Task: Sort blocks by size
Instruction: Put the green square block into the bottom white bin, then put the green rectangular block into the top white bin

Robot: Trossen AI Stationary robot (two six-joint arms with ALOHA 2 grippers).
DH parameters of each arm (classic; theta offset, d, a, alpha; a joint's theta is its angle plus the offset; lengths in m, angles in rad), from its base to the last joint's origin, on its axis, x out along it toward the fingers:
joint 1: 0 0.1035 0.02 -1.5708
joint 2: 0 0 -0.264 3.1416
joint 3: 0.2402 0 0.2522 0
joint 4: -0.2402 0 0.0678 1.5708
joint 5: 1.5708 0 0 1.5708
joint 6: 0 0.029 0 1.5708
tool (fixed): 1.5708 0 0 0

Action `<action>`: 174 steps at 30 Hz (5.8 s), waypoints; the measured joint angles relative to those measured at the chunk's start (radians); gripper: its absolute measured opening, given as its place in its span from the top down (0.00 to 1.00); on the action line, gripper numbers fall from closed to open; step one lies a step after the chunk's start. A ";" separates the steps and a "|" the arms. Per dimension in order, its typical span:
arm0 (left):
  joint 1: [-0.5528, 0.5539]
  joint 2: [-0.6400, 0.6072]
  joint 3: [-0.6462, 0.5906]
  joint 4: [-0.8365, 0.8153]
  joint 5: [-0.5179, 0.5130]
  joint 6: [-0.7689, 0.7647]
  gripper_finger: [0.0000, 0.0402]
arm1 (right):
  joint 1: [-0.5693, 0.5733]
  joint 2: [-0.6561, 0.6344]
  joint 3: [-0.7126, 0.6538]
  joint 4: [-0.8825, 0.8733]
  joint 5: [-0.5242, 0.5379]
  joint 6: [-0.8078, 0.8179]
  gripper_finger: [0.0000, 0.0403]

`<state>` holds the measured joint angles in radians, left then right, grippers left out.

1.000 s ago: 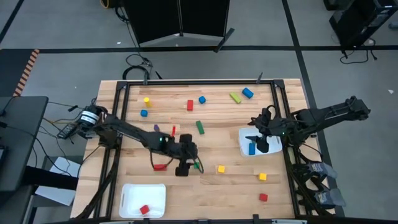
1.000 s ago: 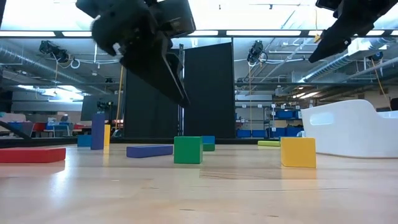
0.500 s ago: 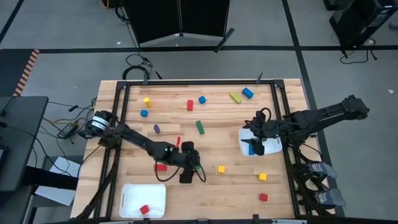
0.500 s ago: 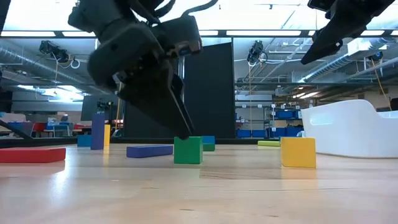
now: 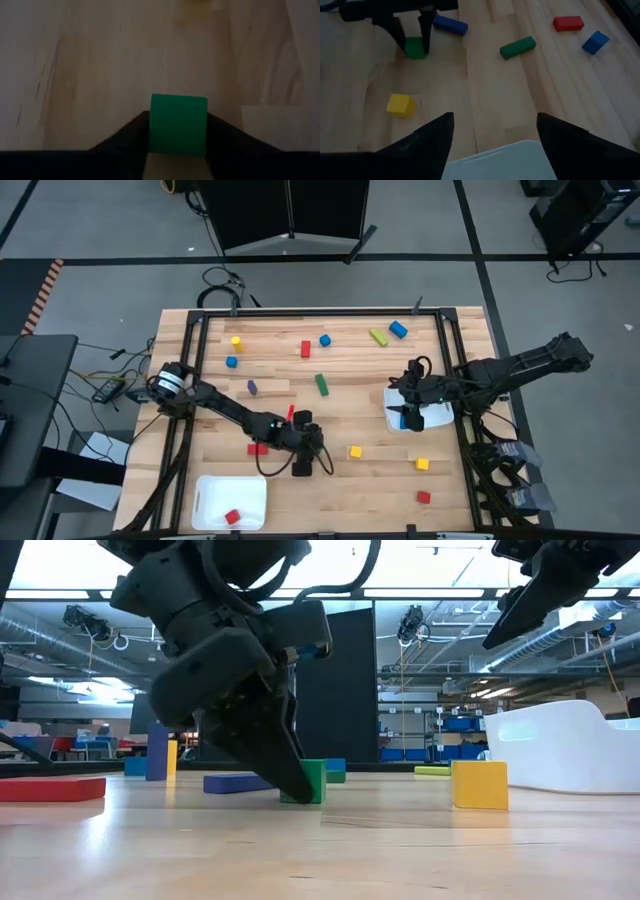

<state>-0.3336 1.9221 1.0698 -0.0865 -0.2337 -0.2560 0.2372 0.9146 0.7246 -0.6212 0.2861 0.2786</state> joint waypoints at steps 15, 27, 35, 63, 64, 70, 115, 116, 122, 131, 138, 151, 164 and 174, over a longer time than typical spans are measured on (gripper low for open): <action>-0.050 -0.563 -0.284 0.109 0.028 0.084 0.66 | -0.032 0.000 0.000 -0.007 0.001 -0.026 0.31; -0.427 -0.973 -0.531 0.098 0.232 -0.373 0.66 | -0.043 -0.001 0.000 0.002 0.053 0.012 0.36; -0.445 -0.965 -0.659 0.091 0.302 -0.692 0.66 | -0.125 -0.001 0.000 0.113 0.129 -0.025 0.42; -0.563 -0.840 -0.640 0.338 0.292 -1.379 0.66 | -0.523 0.088 -0.075 0.820 -0.273 -0.832 0.54; -0.563 -0.838 -0.640 0.319 0.300 -1.412 0.66 | -0.552 0.103 -0.079 0.835 -0.304 -0.832 0.55; -0.557 -0.803 -0.640 0.262 0.331 -1.535 0.66 | -0.674 0.216 -0.082 0.937 -0.471 -0.781 0.57; -0.622 -0.631 -0.332 -0.300 0.342 -1.293 0.26 | -0.284 0.637 0.259 0.633 0.047 -0.243 0.17; -0.622 -0.631 -0.311 -0.320 0.326 -1.272 0.26 | -0.285 0.637 0.259 0.612 0.063 -0.204 0.17; -0.622 -0.631 -0.166 -0.465 0.119 -1.052 0.26 | -0.282 0.643 0.258 0.497 0.156 -0.023 0.17; -0.622 -0.640 0.024 -0.740 -0.399 -0.699 0.26 | -0.241 0.862 0.257 0.571 0.138 0.151 0.17; -0.623 -0.690 0.033 -0.777 -0.700 -0.561 0.26 | -0.244 0.974 0.257 0.653 0.139 0.219 0.17; -0.621 -0.694 0.003 -0.817 -0.971 -0.601 0.26 | -0.249 1.174 0.444 0.600 0.197 0.226 0.23; -0.542 -0.693 -0.104 -0.765 -0.903 -0.773 0.26 | -0.296 1.107 0.453 0.431 0.045 0.140 0.72; -0.266 -0.665 -0.121 -0.619 -0.487 -0.548 0.26 | -0.232 0.754 0.396 0.150 0.088 -0.031 0.72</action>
<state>-0.5992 1.2571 0.9493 -0.7057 -0.7208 -0.8038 0.0050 1.6689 1.1202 -0.4714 0.3740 0.2481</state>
